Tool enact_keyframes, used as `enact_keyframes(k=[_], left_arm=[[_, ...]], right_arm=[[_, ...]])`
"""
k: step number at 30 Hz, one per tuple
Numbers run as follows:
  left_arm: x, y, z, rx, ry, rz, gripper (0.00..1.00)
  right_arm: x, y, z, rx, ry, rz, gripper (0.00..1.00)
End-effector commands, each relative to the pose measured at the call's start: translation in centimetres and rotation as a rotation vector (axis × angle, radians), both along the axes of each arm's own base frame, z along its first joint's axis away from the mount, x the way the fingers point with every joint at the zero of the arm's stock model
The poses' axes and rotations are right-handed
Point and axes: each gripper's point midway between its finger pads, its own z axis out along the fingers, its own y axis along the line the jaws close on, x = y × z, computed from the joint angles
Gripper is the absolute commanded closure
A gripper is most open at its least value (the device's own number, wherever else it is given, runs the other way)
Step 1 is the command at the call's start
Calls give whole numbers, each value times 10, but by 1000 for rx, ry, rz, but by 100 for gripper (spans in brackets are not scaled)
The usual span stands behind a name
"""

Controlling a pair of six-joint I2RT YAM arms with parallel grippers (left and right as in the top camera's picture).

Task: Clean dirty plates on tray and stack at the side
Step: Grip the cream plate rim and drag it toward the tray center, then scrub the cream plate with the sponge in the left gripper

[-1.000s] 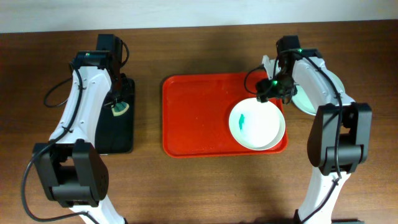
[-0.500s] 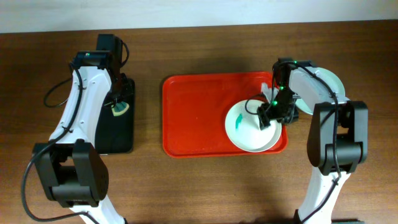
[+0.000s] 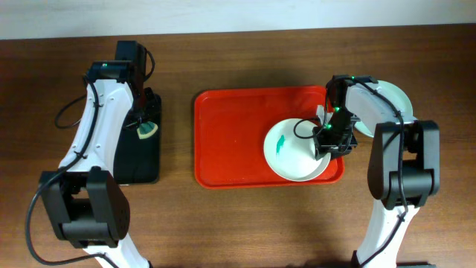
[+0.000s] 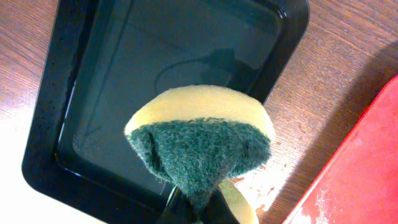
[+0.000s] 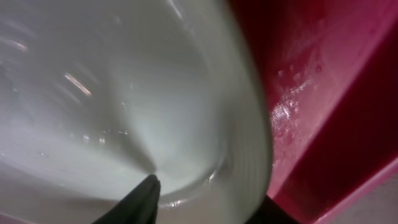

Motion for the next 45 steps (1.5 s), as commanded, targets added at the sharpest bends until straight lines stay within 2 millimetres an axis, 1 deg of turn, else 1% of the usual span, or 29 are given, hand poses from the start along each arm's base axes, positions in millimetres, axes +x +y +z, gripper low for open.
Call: enact_keyframes(k=[1,3,5,8,11,14,15,19,21,23,26,28,29,30,32,36,37,38,39,40,45], left_arm=[[-1,-3,-2,-25,1,7,100],[0,-14,-3,-79,3,-16,100],[2,-25,-3,-130,-3,-72,100],[4,-44,-3,-200,-10,-123,100],[3,-58,-3,-206,-5,-171,100],[1,-83,-2,-230,-5,-227,100],[1,-93,-2,-237,-9,-249,100],[2,-124,0,-239,-34,-325,100],[4,-142,1,-243,-57,-367,100],[5,-157,3,-246,-77,-403,100],[4,-169,3,-247,-85,-432,100],[2,-172,2,-246,-81,-440,100],[1,-172,1,-246,-79,-440,100],[0,-172,-1,-246,-76,-440,100],[0,-173,-5,-249,-74,-442,100],[-6,-181,-22,-278,-62,-458,100],[-6,-182,-26,-282,-65,-461,100],[-7,-184,-29,-285,-67,-465,100],[-7,-185,-32,-291,-69,-467,100],[-7,-187,-34,-299,-71,-472,100],[-7,-201,-48,-354,-100,-466,100]], right_arm=[[13,6,-10,-4,-34,-99,70],[21,7,-12,-4,-60,-147,79],[29,11,-12,16,-89,-166,85],[42,26,-11,96,-137,-173,91],[54,45,-9,167,-184,-161,96],[65,59,-9,168,-217,-205,96],[69,67,-9,173,-234,-207,96],[77,100,-9,189,-300,-124,96],[78,120,-9,205,-330,-69,96],[79,136,-10,216,-355,-26,96],[80,149,-9,227,-378,4,96],[81,152,-8,230,-383,8,95],[80,153,-8,230,-382,8,82],[80,153,-8,229,-380,8,73],[78,151,-8,225,-371,4,72],[76,139,-10,209,-348,-21,72],[77,137,-10,208,-348,-26,77],[78,136,-10,208,-349,-28,84],[78,136,-10,207,-349,-28,94],[78,136,-10,207,-349,-28,96],[77,139,-10,211,-352,-20,96]])
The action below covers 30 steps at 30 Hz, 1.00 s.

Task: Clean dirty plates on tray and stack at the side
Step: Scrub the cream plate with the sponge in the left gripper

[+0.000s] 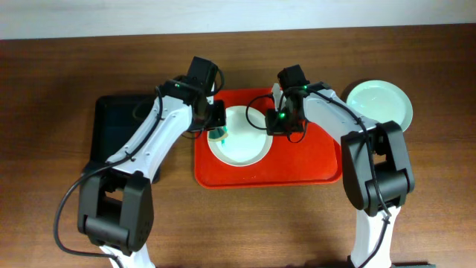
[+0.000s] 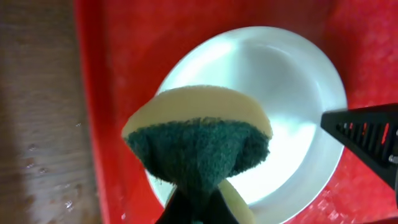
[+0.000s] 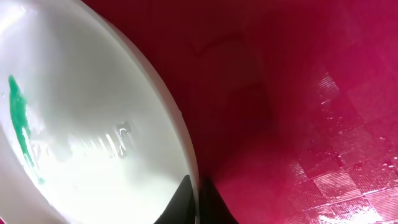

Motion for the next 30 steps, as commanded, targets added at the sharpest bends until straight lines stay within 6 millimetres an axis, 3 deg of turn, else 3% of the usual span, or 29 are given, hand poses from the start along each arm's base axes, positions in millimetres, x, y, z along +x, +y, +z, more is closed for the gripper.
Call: enact_keyframes(k=[1,10,15,20,23,30], left_arm=[[-6,-13,-15,-56,12,1,100],[-4,-44,-34,-186,-37,22,100],[3,-51,-40,-205,-68,27,100],[3,-50,-70,-177,-29,34,100],[5,-39,-89,-124,-13,57,100],[4,18,-101,134,-23,80,100]], right_arm=[[-4,-2,-13,-30,19,1,96],[-3,0,-13,-27,13,-3,96],[-3,0,-13,-27,13,-2,96],[-3,0,-13,-27,13,-2,96],[-3,0,-13,-27,14,-2,96],[-3,0,-13,-27,14,-2,96]])
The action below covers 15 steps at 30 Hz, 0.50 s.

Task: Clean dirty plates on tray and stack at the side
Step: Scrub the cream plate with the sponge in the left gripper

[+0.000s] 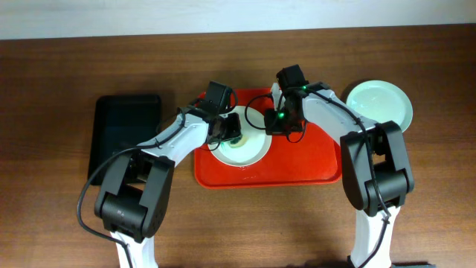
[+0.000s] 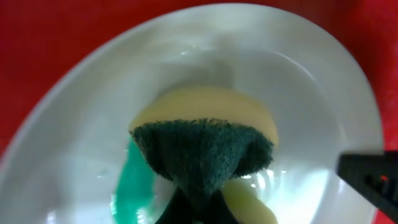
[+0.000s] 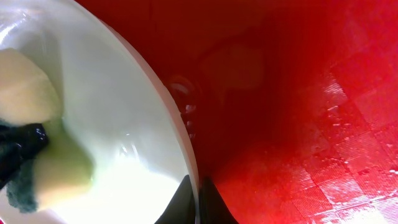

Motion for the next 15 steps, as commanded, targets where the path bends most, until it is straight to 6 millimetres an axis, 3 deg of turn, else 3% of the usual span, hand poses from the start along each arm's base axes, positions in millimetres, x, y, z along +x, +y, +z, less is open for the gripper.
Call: enact_keyframes(k=[1,4,8,10,15], left_arm=[[0,62,-22,263,5,27,100],[2,102,-9,425,24,83,100],[13,112,17,462,28,108,100],[18,102,28,415,27,98,100],[3,28,38,7,134,-34,100]], right_arm=[[-4,-3,-13,-30,22,1,96],[-5,-3,-13,-31,24,2,96],[-5,-3,-13,-31,24,1,96],[-5,-3,-13,-31,24,2,96],[-4,-5,-14,-42,21,-1,96]])
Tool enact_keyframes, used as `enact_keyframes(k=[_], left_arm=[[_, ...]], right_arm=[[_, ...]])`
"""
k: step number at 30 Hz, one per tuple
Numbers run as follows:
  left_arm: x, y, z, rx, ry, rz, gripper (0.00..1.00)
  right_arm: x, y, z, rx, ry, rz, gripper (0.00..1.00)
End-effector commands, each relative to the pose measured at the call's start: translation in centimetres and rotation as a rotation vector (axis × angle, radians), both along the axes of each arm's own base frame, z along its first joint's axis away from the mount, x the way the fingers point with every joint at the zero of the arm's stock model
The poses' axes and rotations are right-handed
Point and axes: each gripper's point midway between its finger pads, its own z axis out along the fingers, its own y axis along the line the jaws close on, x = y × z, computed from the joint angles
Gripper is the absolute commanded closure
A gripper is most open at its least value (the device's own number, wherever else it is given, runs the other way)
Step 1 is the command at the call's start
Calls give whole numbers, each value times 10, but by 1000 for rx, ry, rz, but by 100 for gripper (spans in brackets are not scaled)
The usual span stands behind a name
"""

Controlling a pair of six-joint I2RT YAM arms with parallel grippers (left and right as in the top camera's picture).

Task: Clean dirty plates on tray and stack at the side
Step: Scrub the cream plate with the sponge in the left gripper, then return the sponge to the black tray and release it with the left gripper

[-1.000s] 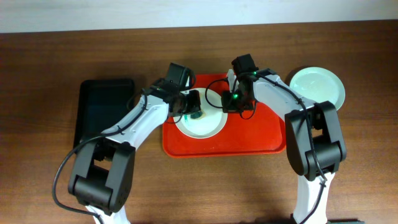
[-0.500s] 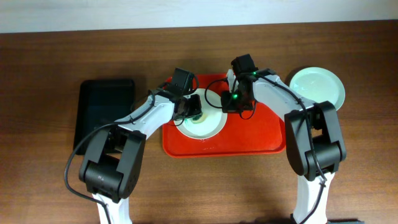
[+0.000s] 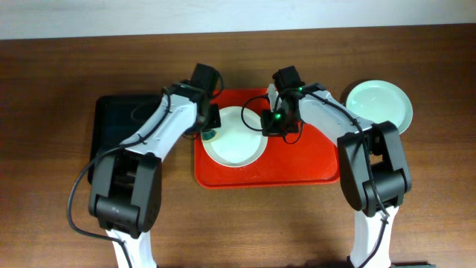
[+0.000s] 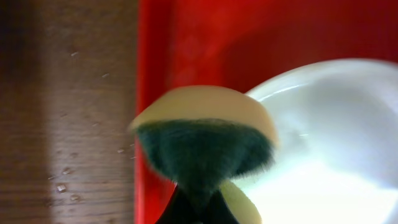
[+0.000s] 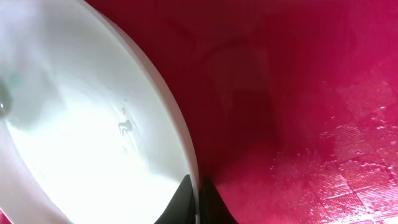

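Note:
A white plate (image 3: 236, 141) lies at the left end of the red tray (image 3: 312, 167); its inside looks white, with no green smear showing. My right gripper (image 3: 269, 123) is shut on the plate's right rim (image 5: 186, 155). My left gripper (image 3: 210, 131) is shut on a yellow and green sponge (image 4: 202, 140), held over the plate's left edge and the tray's left rim (image 4: 149, 124). A second white plate (image 3: 379, 104) sits on the table right of the tray.
A black tray (image 3: 119, 130) lies on the wooden table left of the red tray. Water drops (image 4: 68, 180) spot the wood beside the red tray.
The sponge was pressed inside the plate beside a green smear; now it sits at the plate's left edge over the tray rim. The right gripper still grips the rim.
The sponge hung over the black tray while my right gripper held the green-smeared plate at the red tray's right end. Then the plate was at the left end with the sponge above it. The sponge then touched the smear; now the plate looks white.

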Motion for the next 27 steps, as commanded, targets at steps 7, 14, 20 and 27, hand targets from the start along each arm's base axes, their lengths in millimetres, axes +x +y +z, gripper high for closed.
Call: enact_keyframes(k=[7,14,20,27], left_arm=[[-33,-66,-16,-279,140,-199,100],[-23,-24,-51,19,116,-156,100],[5,36,-39,374,-21,-79,100],[20,49,-7,461,-67,-49,100]], right_arm=[[-1,-14,-14,-61,15,-15,96],[-2,-14,-14,-61,16,-15,96],[-2,-14,-14,-61,16,-15,96],[-2,-14,-14,-61,16,-15,96]])
